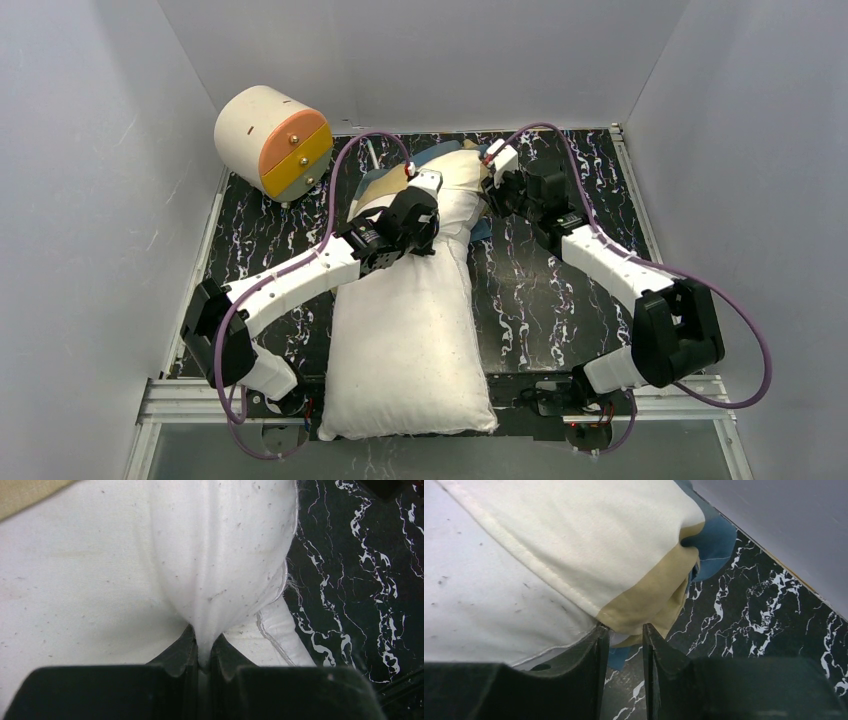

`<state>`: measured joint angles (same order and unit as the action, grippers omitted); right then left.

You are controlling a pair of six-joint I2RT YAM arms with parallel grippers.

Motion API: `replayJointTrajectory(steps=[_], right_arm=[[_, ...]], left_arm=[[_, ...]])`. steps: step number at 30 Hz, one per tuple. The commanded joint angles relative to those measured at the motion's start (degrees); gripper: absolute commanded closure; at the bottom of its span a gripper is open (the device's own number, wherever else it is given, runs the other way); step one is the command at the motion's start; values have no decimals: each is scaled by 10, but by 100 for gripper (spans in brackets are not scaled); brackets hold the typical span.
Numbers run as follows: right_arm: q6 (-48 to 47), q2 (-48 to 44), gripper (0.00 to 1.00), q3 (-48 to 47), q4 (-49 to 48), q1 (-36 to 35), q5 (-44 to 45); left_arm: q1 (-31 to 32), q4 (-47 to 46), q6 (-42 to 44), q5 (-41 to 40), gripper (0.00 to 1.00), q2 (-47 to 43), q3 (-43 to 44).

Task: Put the pillow into the pillowcase
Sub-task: Stuff the pillow into the pillowcase.

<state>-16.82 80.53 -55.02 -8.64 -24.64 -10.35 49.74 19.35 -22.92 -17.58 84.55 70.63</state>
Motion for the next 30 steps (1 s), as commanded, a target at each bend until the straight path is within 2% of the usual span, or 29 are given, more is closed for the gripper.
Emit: replayJointTrajectory(steps=[1,5,9,11,12,16,17,24,27,30], right_arm=[[-35,14,62,-25,-91,-1,33],[-38,22,62,-24,-126,-7,15],[-49,20,53,-13,-159,-28,27],[-56,24,53,-10,-166,-36,29],[-60,27,57,-10,-166,-39,30],[-70,28,94,-10,-151,-51,37],[-66,22,99,-8,-144,-54,34],[9,-33,99,-3,5,-64,-19],[48,-47,99,1,59,-68,-46],[81,-49,99,-7,76,-78,-96]], left_arm=[[-16,19,7,-30,100,-26,-15],[-21,15,2,-26,100,-28,-20],[-25,14,-1,-20,100,-26,-21],[-26,13,-4,-17,100,-25,-21],[-27,12,-6,-15,100,-24,-21],[-34,9,-20,-16,100,-20,-22],[-39,9,-27,-18,100,-18,-22],[-123,2,-109,-33,100,-8,6],[-129,-4,-122,-66,100,-3,26],[-128,-19,-136,-66,100,4,34]])
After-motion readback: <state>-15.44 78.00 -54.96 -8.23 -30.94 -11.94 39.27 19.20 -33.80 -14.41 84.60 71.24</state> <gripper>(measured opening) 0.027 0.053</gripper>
